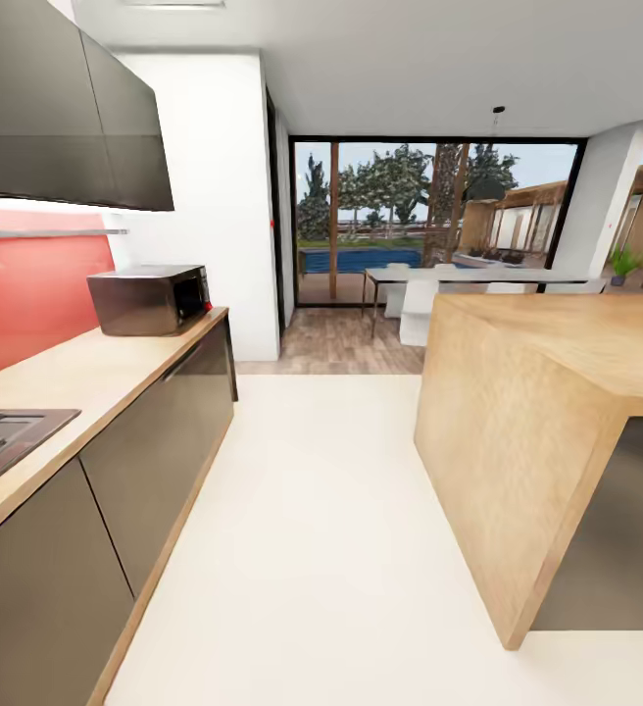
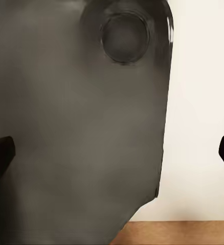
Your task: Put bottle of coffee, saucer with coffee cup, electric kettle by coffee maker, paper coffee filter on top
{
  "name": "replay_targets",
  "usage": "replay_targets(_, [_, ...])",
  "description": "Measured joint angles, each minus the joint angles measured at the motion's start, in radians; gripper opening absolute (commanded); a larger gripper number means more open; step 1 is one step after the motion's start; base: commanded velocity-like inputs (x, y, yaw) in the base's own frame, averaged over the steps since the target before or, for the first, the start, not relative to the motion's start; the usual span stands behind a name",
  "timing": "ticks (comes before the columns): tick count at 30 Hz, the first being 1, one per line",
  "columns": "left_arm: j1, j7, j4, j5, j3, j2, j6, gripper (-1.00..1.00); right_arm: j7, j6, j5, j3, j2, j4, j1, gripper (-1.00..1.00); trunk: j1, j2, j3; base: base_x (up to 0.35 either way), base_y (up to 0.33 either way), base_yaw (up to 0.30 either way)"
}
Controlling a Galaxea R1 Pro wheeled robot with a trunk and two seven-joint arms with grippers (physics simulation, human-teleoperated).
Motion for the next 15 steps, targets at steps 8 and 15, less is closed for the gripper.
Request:
replay_targets(8, [0.002,-0.001,-0.011,0.002,0.001,-0.003,-0.018,1.0,0.002,0.004,0.002,-0.001,0.032,-0.035,-0.006,1.0,0.0,0.0,0.0,0.0,0.0,0.0])
replay_targets(15, [0.005,-0.001,-0.014,0.0,0.001,0.0,-0.057,1.0,-0.001,0.003,0.0,-0.003,0.059,-0.075,-0.006,1.0,0.0,0.0,0.0,0.0,0.0,0.0])
